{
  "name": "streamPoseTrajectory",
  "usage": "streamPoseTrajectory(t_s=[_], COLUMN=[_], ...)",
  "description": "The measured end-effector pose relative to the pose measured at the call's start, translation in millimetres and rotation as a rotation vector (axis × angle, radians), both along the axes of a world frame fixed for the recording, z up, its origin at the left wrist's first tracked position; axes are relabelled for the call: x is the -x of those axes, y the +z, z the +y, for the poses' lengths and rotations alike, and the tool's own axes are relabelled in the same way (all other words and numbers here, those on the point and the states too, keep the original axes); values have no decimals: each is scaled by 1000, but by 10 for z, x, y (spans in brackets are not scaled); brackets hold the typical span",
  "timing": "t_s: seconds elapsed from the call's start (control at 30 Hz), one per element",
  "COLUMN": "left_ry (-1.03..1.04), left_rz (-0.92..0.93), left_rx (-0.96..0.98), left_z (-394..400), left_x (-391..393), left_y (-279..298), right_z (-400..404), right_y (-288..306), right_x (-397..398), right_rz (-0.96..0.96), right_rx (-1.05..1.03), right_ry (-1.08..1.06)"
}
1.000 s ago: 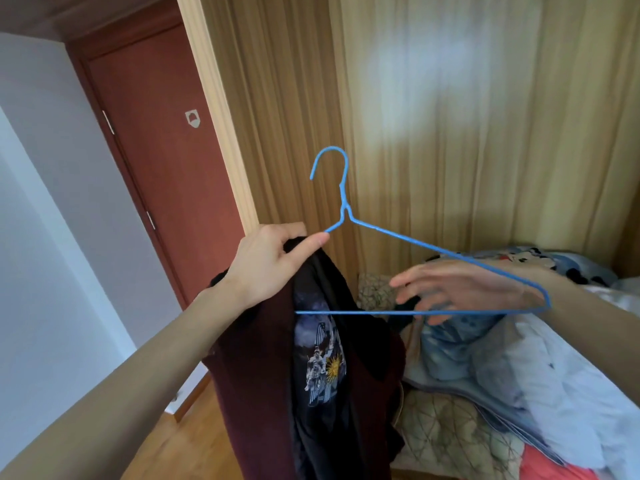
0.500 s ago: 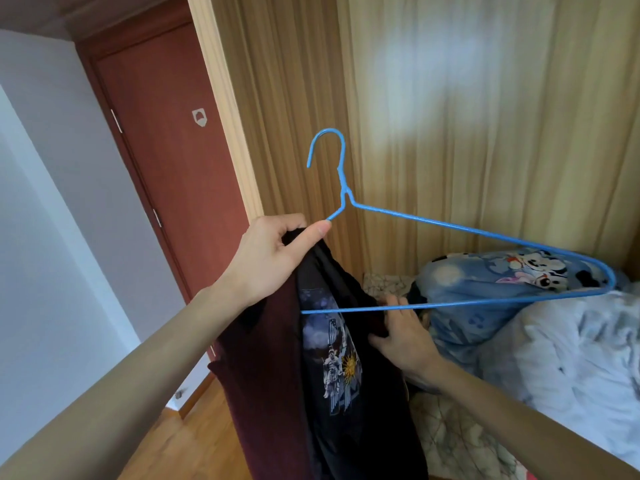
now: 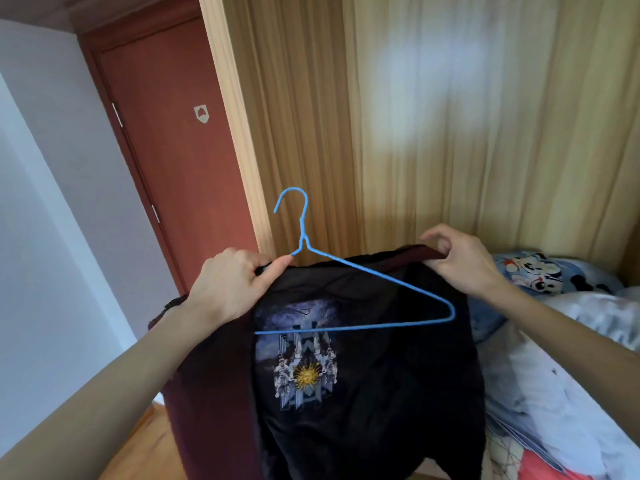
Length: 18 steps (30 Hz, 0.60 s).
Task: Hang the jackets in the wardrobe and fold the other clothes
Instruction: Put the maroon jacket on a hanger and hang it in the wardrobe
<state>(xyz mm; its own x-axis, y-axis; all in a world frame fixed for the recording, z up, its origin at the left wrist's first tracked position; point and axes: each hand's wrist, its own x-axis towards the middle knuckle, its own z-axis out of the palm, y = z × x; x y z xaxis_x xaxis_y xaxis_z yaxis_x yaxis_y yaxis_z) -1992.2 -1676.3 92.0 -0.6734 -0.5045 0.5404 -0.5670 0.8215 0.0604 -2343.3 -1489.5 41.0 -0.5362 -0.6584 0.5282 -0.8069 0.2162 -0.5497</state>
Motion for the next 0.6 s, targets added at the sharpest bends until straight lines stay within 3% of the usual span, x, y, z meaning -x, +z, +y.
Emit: streamPoseTrajectory(t_s=[0.1, 0.2, 0.37, 0.6], left_ry=[112, 244, 262, 193], left_rz=[-83, -92, 90, 347], left_rx=[244, 351, 330, 306], left_z=[16, 121, 276, 384], left_x=[37, 134, 230, 165], left_y=[-17, -38, 53, 200], right_z=[100, 147, 154, 135], right_y=[273, 410, 462, 268], right_x=[-95, -322, -729, -750], right_rz=[56, 204, 260, 409], right_rx=[-48, -83, -14, 11], right_ry=[-12, -68, -44, 243])
